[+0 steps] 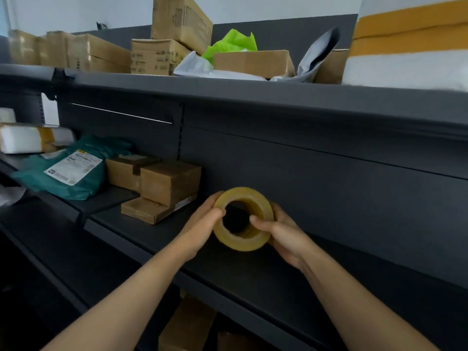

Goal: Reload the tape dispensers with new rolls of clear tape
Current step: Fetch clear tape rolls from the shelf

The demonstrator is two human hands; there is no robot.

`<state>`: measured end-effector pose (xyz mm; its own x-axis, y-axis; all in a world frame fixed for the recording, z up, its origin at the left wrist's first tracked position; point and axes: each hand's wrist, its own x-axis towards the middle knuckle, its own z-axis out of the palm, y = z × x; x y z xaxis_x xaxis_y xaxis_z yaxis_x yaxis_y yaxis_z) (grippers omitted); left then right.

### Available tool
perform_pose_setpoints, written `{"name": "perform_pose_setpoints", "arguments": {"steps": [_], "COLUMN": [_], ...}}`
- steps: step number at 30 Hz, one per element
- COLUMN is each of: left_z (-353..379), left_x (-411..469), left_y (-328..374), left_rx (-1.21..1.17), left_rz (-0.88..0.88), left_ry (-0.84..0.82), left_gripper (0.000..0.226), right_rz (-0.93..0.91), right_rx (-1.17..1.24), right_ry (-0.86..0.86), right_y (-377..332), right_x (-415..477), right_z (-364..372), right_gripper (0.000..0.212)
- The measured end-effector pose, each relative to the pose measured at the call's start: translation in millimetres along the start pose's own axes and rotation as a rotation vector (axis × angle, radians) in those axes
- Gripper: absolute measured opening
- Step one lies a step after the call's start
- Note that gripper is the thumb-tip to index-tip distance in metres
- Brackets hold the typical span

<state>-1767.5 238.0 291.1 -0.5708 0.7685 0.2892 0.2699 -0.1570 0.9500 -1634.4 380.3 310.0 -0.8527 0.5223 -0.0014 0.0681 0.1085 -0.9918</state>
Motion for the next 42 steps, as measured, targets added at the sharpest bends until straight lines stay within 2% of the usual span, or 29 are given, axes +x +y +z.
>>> {"name": "perform_pose_setpoints", "arguments": {"steps": [3, 5, 11, 14, 16, 18, 20, 24, 32, 38, 42], "left_z": [-1, 2, 0, 4, 6, 8, 12, 18, 30, 61, 97], "left_x": [-9, -15, -25, -23, -19, -17, -18, -22, -48, -84, -109], "left_y": [-11, -13, -16, -15, -16, -15, -11, -6, -4, 8, 18], "left_rx": [0.169, 0.218, 0.008, -0.022, -0.074, -0.145, -0.214, -0.267, -0.296, -0.279, -0.284], "left_rz": [0.090, 0.119, 0.002, -0.067, -0.127, -0.158, -0.166, -0.142, 0.045, 0.192, 0.225], "left_ry": [-0.106, -0.162, -0.187, -0.100, -0.061, -0.027, 0.004, 0.056, 0.119, 0.080, 0.038], "left_gripper": [0.086, 0.096, 0.105, 0.116, 0.113, 0.090, 0.064, 0.050, 0.043, 0.049, 0.049], "right_rz": [-0.007, -0.006, 0.010, 0.034, 0.051, 0.051, 0.054, 0.043, -0.176, -0.326, -0.372], "right_rx": [-0.028, -0.078, -0.153, -0.109, -0.065, -0.008, 0.036, 0.104, 0.174, 0.119, 0.100], "right_ry": [-0.018, -0.043, -0.066, 0.015, 0.069, 0.096, 0.112, 0.179, 0.311, 0.432, 0.527], "right_y": [10, 15, 19, 24, 24, 19, 17, 14, 14, 21, 29], "right_x": [-12, -18, -31, -21, -15, -15, -15, -19, -63, -117, -162], "right_z": [1, 2, 5, 12, 19, 28, 34, 41, 53, 42, 25], "right_gripper": [0.091, 0.097, 0.130, 0.112, 0.102, 0.096, 0.081, 0.061, 0.054, 0.060, 0.052]}}
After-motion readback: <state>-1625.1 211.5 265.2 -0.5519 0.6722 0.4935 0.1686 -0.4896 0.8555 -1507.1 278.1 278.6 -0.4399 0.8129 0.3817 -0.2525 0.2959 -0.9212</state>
